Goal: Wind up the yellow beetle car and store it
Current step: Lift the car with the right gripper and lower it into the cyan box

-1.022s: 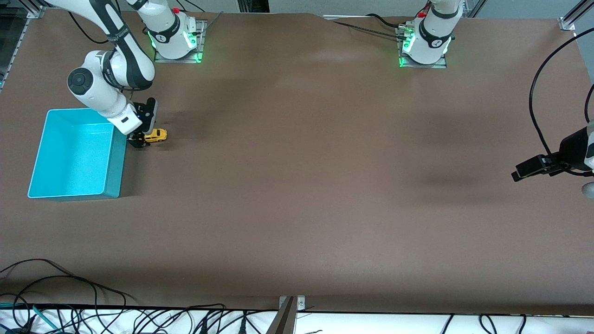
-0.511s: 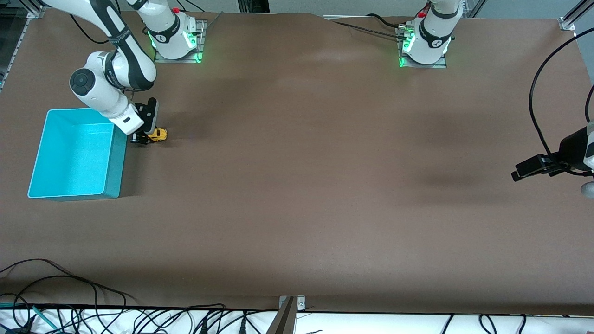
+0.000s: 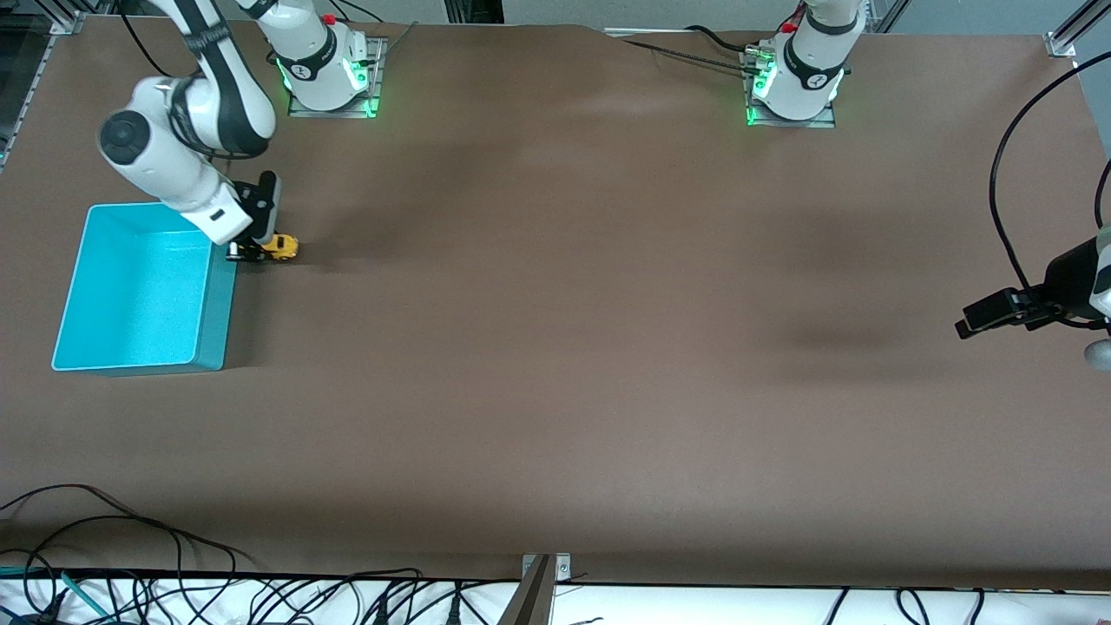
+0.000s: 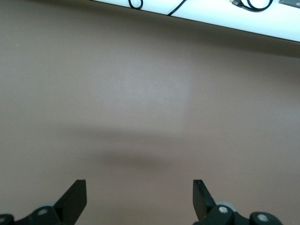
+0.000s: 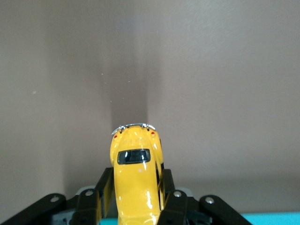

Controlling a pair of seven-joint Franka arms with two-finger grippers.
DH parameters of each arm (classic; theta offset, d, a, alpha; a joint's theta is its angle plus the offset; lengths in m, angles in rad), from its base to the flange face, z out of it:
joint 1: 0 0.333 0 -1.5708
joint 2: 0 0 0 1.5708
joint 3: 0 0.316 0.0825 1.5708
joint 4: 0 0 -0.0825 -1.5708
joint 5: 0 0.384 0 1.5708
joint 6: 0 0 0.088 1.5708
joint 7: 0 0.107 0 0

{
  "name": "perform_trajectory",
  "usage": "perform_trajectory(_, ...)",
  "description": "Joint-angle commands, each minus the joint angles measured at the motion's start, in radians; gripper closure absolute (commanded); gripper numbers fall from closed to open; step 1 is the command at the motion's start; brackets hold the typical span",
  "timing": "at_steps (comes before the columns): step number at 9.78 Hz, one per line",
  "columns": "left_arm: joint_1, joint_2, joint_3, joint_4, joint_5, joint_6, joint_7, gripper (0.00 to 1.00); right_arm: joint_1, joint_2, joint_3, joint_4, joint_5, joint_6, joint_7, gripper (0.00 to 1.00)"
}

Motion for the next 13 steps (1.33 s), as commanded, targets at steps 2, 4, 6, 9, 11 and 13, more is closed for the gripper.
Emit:
perform_trajectory(2, 0.001, 0.004, -0.007, 0.014, -0.008, -0.014, 0.028, 0.0, -0.015, -0.033, 0.003, 0.192, 0.074, -0.293, -0.113, 1.0)
perform_trajectory(4, 0.001, 0.004, -0.007, 0.014, -0.008, -0.014, 0.028, 0.0, -0.016, 0.008, -0.057, 0.301, 0.07, -0.381, -0.219, 1.0)
perform_trajectory(6, 0.001, 0.005, -0.007, 0.014, -0.008, -0.014, 0.028, 0.0, -0.022, 0.066, -0.136, 0.363, 0.058, -0.39, -0.37, 1.0)
perform_trajectory(9, -0.001, 0.005, -0.008, 0.014, -0.008, -0.014, 0.028, 0.0, -0.135, 0.164, -0.145, 0.416, -0.033, -0.372, -0.513, 1.0)
perform_trajectory(11, -0.004, 0.005, -0.008, 0.014, -0.008, -0.014, 0.026, 0.0, -0.202, 0.241, -0.163, 0.423, -0.039, -0.286, -0.622, 1.0)
perform_trajectory(13, -0.003, 0.005, -0.008, 0.014, -0.008, -0.014, 0.026, 0.0, -0.235, 0.327, -0.175, 0.421, -0.034, -0.208, -0.675, 1.0)
